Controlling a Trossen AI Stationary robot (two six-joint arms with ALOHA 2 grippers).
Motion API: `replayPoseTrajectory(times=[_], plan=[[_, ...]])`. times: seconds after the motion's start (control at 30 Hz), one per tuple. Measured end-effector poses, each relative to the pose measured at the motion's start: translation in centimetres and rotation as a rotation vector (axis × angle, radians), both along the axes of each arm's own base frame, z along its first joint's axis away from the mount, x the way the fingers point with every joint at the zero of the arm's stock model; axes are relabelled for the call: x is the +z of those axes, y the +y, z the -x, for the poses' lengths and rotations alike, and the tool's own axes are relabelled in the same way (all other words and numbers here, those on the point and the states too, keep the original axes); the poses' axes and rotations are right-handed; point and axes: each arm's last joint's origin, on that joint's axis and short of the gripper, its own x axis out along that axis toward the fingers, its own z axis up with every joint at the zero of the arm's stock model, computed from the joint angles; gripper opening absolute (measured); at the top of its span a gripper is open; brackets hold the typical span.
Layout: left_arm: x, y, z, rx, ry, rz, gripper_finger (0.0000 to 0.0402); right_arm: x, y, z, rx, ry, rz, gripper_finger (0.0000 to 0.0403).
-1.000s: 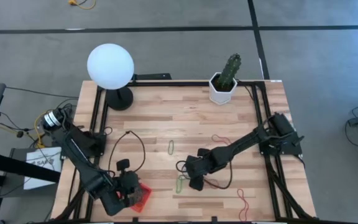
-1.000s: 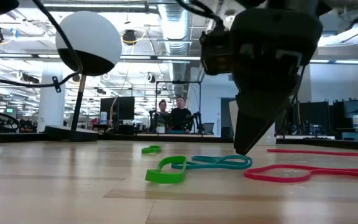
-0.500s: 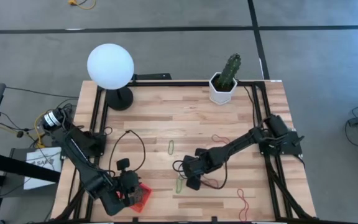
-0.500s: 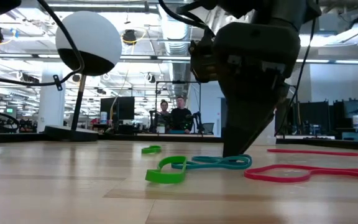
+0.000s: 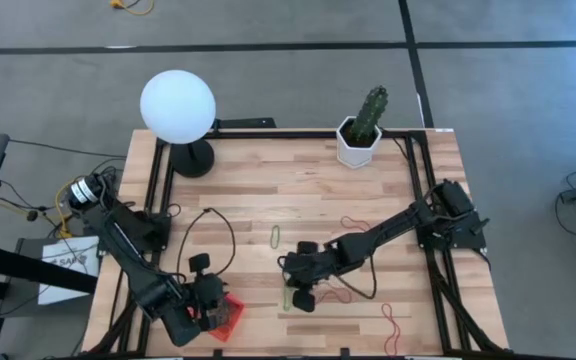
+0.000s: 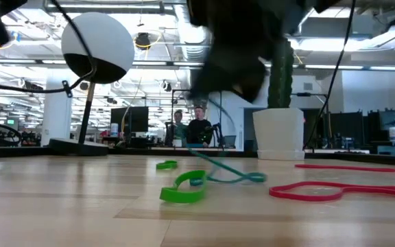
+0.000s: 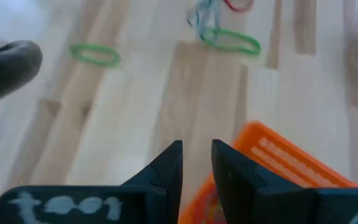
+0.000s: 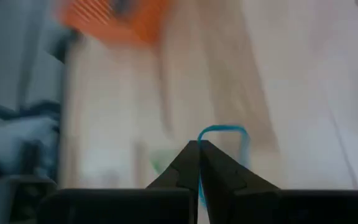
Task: Pick and place rubber bands into bin
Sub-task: Put the blue rubber band into the basket
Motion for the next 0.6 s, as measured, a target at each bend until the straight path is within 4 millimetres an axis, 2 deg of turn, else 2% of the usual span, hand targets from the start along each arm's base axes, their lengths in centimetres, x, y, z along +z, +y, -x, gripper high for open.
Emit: replayPoseTrajectory(times=[0.13,0.27,0.43,0.6], plan=[[0.2,0.6,-0.8,0.002,-0.047,-0.068,0.0075,1.8,0.3,-1.3,0.048,-0.232,-0.027,0.0003],[0.4,0.8,-2.0,-0.045,-0.073,-0.084,0.0075,2.9,-0.2,-2.2,0.058,-0.369,-0.024,0.0002],[0.9,0.8,-3.2,-0.152,-0.114,-0.141,0.0075,3.3,-1.2,-2.8,0.035,-0.416,-0.022,0.0001],[1.0,1.4,-4.1,-0.158,-0.118,-0.169,0.0083,3.3,-1.6,-2.9,0.029,-0.423,-0.024,0.0001]])
